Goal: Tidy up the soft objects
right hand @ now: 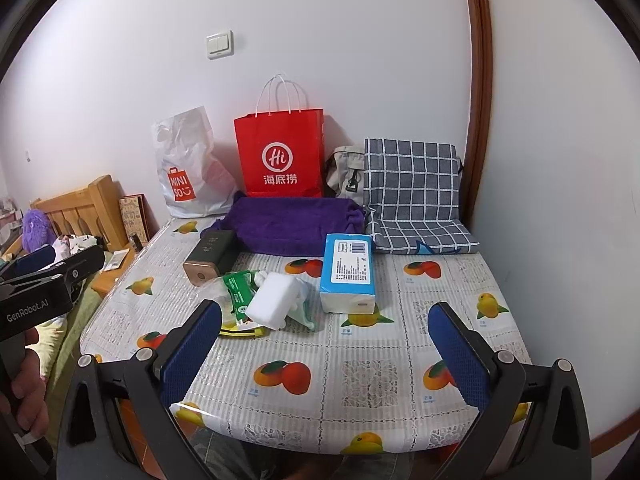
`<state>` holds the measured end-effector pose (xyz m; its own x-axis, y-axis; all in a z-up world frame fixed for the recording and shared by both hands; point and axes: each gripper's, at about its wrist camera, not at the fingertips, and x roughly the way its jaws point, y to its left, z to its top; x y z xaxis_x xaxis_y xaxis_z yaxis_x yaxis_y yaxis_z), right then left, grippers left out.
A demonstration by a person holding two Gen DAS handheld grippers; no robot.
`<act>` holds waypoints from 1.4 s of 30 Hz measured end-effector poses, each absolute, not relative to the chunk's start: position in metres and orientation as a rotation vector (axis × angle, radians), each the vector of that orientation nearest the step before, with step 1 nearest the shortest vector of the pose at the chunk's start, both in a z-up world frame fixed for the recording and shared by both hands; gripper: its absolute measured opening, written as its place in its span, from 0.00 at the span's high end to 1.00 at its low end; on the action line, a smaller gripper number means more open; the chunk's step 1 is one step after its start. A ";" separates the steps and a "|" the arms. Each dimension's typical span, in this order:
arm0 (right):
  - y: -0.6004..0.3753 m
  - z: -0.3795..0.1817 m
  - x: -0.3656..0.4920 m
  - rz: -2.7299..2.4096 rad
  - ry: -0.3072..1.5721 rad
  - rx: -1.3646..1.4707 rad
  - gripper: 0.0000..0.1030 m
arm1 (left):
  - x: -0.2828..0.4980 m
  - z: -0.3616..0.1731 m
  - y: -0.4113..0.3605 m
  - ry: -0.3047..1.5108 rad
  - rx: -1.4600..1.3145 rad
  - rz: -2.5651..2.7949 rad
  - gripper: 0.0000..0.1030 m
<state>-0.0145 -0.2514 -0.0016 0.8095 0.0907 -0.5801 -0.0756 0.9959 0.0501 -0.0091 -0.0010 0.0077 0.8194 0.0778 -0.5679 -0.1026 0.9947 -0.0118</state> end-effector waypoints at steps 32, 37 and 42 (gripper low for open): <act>-0.252 0.004 -0.015 0.089 0.611 0.022 0.01 | -0.009 0.007 -0.003 0.604 -0.040 0.096 0.00; -0.252 0.003 -0.016 0.088 0.609 0.021 0.01 | -0.009 0.007 -0.003 0.606 -0.039 0.095 0.00; -0.252 0.004 -0.016 0.087 0.608 0.021 0.01 | -0.009 0.007 -0.004 0.606 -0.036 0.095 0.00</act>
<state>-0.0163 -0.2519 0.0037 0.8173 0.0874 -0.5696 -0.0753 0.9962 0.0449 -0.0092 -0.0038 0.0074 0.8175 0.0788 -0.5704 -0.1000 0.9950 -0.0059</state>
